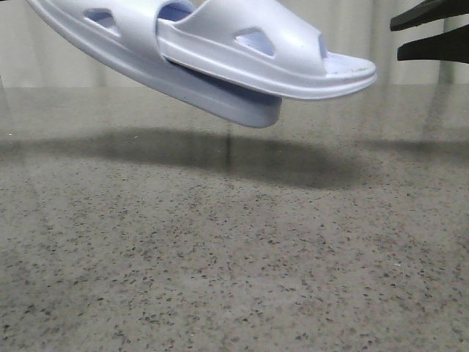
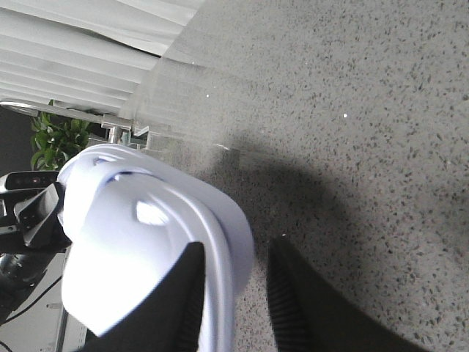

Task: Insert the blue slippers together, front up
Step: 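Lower the nested slippers onto the table and open both grippers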

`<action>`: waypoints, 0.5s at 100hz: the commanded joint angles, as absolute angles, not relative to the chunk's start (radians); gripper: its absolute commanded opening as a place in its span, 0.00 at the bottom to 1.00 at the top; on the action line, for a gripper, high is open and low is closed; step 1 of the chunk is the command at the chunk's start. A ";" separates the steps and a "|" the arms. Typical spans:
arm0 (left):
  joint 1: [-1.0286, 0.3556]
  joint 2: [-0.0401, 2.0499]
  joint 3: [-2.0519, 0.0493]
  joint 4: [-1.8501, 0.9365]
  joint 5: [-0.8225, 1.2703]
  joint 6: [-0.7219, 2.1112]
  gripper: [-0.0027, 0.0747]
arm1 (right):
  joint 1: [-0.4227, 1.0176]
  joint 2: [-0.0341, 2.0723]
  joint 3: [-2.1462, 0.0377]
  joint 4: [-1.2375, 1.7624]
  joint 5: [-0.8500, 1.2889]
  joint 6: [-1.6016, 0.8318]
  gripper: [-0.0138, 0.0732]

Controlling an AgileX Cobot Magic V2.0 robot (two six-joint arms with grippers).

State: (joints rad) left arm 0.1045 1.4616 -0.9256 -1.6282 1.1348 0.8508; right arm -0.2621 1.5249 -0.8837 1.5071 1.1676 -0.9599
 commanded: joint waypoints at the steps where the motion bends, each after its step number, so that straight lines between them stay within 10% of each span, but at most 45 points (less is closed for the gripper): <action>1: 0.071 1.434 -0.950 -1.705 1.114 0.869 0.05 | -0.267 1.486 -0.911 1.557 1.312 -0.978 0.35; 50: 0.014 1.484 -0.950 -1.465 0.874 0.920 0.06 | -0.267 1.486 -0.911 1.557 1.310 -0.978 0.35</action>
State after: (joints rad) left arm 0.0228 1.4975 -0.9250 -1.4565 0.8428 0.9172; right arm -0.2621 1.5249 -0.8837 1.5071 1.1676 -0.9617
